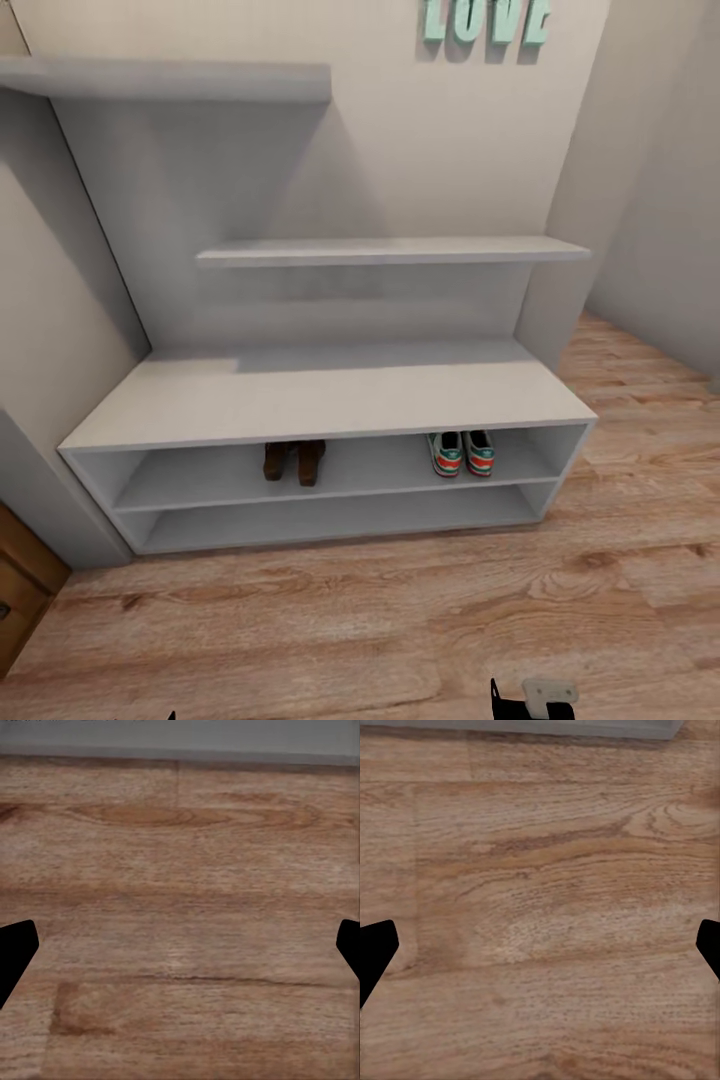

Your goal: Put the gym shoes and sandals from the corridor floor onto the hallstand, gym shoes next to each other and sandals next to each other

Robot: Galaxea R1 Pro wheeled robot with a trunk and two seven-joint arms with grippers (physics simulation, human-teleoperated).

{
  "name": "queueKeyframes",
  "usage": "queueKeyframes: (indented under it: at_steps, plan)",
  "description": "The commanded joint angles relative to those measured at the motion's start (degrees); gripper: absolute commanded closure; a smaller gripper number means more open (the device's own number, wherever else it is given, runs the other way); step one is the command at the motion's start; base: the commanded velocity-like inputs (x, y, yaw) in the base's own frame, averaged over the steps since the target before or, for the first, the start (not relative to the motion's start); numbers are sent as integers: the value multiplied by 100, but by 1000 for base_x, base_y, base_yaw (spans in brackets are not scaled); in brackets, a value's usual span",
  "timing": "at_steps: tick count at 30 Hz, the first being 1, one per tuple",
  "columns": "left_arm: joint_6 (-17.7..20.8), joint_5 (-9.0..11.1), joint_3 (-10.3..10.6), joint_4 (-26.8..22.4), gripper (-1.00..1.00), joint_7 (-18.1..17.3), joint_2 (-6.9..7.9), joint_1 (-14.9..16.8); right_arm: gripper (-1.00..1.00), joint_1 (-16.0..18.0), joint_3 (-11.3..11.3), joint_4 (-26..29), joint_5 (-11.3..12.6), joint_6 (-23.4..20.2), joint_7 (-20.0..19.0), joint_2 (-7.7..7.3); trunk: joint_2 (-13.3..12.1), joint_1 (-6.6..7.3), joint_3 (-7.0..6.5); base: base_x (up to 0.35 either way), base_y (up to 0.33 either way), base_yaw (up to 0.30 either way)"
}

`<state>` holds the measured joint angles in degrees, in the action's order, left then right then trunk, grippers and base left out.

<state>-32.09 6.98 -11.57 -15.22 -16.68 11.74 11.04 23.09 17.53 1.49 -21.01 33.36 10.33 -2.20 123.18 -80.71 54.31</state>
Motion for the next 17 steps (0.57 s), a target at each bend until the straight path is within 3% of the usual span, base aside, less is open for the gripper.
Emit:
queueKeyframes:
  at_steps: [1, 17]
  plan:
    - [0, 59, -10, 11, -100, -57, -3, 3, -100, 4, 23, -8, -61, 13, 39, 0, -40, 24, -14, 0, 0, 0]
    - [-9, 64, -12, 61, -100, -37, -18, 3, -100, 3, 23, -8, -61, 13, 39, 0, -40, 24, -14, 0, 0, 0]
